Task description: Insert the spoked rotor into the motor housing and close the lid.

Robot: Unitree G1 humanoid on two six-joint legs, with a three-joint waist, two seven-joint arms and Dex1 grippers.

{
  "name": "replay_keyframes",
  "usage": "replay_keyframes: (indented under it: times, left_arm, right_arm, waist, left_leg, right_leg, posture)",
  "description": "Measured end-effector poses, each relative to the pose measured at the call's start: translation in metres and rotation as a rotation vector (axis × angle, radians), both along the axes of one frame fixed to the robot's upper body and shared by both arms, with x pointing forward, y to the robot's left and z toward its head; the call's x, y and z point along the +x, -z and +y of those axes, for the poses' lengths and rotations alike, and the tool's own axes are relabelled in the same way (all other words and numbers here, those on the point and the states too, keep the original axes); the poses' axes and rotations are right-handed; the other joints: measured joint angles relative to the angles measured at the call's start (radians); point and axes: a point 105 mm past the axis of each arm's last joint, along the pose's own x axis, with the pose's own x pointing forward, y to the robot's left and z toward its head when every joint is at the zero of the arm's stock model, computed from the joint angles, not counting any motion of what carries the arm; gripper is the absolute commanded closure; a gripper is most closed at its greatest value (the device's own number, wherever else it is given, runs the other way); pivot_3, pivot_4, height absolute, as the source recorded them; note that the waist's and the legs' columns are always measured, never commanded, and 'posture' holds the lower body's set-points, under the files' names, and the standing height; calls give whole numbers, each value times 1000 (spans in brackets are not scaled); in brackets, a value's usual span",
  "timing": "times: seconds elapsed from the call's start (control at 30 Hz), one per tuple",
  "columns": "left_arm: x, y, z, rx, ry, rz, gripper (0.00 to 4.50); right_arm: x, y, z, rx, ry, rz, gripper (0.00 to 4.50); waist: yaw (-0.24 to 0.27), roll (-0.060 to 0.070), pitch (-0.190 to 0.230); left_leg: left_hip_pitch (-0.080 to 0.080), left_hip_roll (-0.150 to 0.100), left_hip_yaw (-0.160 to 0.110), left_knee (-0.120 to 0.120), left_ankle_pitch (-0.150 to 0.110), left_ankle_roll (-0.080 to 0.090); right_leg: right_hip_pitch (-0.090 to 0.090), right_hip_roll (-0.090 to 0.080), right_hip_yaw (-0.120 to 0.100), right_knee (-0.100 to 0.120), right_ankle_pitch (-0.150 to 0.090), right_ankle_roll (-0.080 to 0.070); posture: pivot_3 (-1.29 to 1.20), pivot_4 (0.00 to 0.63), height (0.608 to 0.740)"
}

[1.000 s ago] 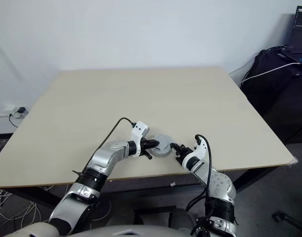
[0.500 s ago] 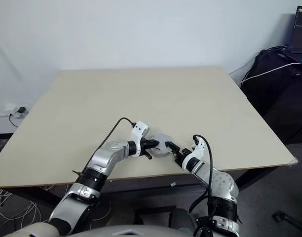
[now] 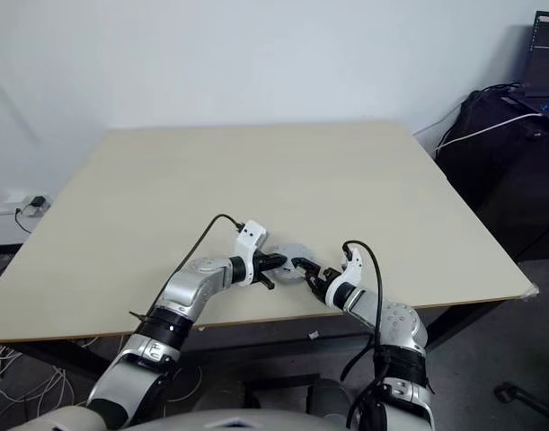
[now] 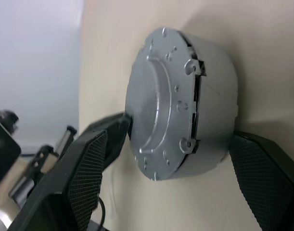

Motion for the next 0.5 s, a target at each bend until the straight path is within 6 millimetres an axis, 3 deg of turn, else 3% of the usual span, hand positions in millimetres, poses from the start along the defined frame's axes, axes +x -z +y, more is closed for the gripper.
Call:
replay_keyframes:
  times: [0.5]
  left_arm:
    - [0,-2,3,5,-2,-4,4500]
  right_arm:
    - [-4,-7,4,69,-37,-20,278]
  waist:
    - [2,1,0]
  left_leg:
    - [-2,0,0,0,-1,-2]
  right_leg:
    - [-1,-2,0,-1,0,0]
  posture:
    - [0,0,740]
